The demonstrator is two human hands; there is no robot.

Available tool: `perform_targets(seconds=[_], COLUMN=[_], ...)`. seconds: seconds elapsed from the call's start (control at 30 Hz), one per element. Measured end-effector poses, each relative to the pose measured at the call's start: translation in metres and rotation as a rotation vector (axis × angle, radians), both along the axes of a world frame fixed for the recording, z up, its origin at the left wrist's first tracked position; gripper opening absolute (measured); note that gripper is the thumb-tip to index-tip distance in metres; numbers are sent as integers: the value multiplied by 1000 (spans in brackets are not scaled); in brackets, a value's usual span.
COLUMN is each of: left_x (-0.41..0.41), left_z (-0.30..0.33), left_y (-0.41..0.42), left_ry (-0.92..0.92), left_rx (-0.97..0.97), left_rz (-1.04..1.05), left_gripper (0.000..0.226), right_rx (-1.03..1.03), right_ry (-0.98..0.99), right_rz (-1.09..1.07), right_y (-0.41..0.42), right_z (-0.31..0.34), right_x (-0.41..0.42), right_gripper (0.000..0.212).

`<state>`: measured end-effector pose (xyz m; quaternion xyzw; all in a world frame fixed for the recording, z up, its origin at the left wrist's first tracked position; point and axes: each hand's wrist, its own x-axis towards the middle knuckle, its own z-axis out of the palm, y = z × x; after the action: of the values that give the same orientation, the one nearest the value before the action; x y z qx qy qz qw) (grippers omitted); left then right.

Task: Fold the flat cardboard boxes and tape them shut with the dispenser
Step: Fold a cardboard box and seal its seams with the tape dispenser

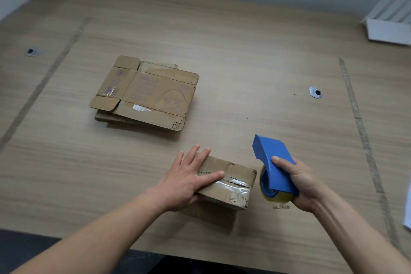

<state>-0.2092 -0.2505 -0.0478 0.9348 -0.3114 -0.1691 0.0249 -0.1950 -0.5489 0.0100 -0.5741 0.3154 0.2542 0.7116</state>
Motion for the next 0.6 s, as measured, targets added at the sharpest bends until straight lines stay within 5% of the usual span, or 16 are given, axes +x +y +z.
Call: perform_targets(seconds=[0.4,0.6], left_x=[-1,-1], left_z=[2,2], left_y=[-1,-2], left_ry=[11,19], left_rx=[-18,7], left_rz=[24,25], left_gripper=[81,80], right_rx=[-207,-47], right_ry=[-75,-118], right_rz=[42,-8], right_y=[6,1], right_z=[-3,-4], right_x=[3,3], right_gripper=[38,45])
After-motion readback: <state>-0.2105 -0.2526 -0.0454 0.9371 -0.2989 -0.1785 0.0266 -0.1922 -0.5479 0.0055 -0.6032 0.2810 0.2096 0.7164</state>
